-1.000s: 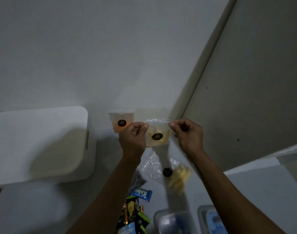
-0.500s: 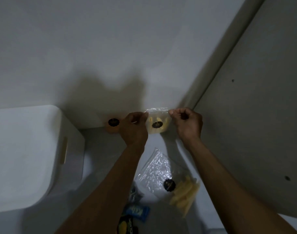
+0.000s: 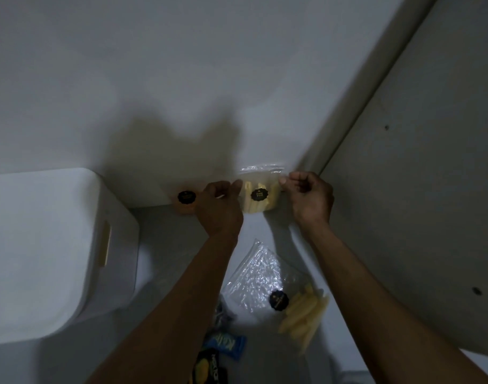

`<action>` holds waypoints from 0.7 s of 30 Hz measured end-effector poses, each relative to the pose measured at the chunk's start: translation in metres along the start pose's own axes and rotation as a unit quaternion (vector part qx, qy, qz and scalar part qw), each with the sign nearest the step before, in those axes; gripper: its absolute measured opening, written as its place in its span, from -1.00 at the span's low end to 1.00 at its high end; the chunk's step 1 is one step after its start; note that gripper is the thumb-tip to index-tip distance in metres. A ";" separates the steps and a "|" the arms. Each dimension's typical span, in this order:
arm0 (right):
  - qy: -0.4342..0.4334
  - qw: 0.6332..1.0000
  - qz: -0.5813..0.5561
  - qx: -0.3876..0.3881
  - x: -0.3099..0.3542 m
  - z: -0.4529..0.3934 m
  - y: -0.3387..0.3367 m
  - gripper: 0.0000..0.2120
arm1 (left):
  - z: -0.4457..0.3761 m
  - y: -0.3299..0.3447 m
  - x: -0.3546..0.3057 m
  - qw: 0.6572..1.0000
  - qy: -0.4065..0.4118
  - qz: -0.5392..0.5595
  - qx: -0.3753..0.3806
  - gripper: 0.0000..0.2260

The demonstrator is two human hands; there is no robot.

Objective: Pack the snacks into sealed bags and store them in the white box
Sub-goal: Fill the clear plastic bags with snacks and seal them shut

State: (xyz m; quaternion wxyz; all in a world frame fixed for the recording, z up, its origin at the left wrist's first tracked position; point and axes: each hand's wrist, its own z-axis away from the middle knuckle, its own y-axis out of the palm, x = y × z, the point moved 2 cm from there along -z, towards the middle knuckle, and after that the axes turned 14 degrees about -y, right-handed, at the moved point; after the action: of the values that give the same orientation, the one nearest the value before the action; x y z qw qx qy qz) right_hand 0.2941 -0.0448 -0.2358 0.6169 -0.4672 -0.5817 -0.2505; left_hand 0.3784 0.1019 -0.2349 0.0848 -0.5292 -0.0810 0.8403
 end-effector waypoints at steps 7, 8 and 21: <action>-0.017 0.996 -0.022 0.080 0.021 0.067 0.008 -0.90 | 0.030 -0.083 0.024 0.994 0.037 -0.076 -0.071 -0.82; -0.025 0.993 -0.009 0.113 0.021 0.082 0.014 -0.87 | 0.034 -0.099 0.034 0.992 0.038 -0.084 -0.084 -0.82; 0.070 0.932 0.100 0.341 -0.009 0.202 0.076 -0.56 | 0.047 -0.175 0.125 0.953 -0.273 -0.112 -0.073 -0.46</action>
State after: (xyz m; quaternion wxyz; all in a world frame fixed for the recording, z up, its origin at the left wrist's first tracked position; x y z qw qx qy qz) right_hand 0.2598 0.1615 -0.2892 0.8001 -0.2661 -0.5375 -0.0061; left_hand 0.2922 0.2983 -0.2850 0.1141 -0.2723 -0.2205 0.9296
